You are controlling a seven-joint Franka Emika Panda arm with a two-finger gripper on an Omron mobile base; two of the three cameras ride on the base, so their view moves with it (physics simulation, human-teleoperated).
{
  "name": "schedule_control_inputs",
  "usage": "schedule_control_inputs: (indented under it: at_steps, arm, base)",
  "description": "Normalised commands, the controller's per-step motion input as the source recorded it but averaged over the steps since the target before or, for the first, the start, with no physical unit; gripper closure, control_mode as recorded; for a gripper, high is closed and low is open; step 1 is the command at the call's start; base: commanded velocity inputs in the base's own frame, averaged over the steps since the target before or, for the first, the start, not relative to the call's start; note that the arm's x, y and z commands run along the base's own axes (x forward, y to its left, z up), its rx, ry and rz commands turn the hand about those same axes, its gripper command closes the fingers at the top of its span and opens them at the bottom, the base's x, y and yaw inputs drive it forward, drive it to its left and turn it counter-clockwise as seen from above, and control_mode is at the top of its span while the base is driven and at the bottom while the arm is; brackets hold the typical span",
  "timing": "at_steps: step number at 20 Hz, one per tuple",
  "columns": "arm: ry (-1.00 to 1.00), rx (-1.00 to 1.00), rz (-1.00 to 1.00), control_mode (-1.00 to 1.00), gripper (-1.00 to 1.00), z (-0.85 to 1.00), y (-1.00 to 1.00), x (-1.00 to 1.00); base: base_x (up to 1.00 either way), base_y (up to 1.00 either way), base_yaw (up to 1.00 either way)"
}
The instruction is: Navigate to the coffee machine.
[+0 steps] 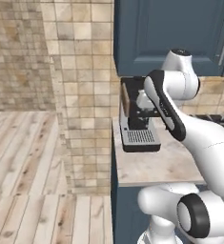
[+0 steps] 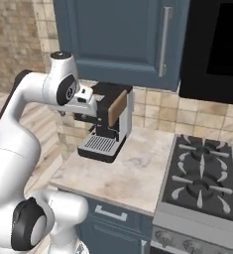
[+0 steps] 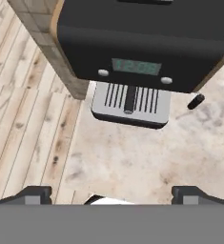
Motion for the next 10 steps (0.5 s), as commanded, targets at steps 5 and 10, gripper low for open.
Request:
schedule_control_inputs:
  at_steps: [5,10]
  arm:
    - [0.00,0.00,0.00,1.00,-1.00,0.00,0.00,0.00]
    - [0.00,0.00,0.00,1.00,-1.00,0.00,0.00,0.00]
  base:
    - [0.47,0.00,-0.14]
    - [0.43,0.00,-0.11]
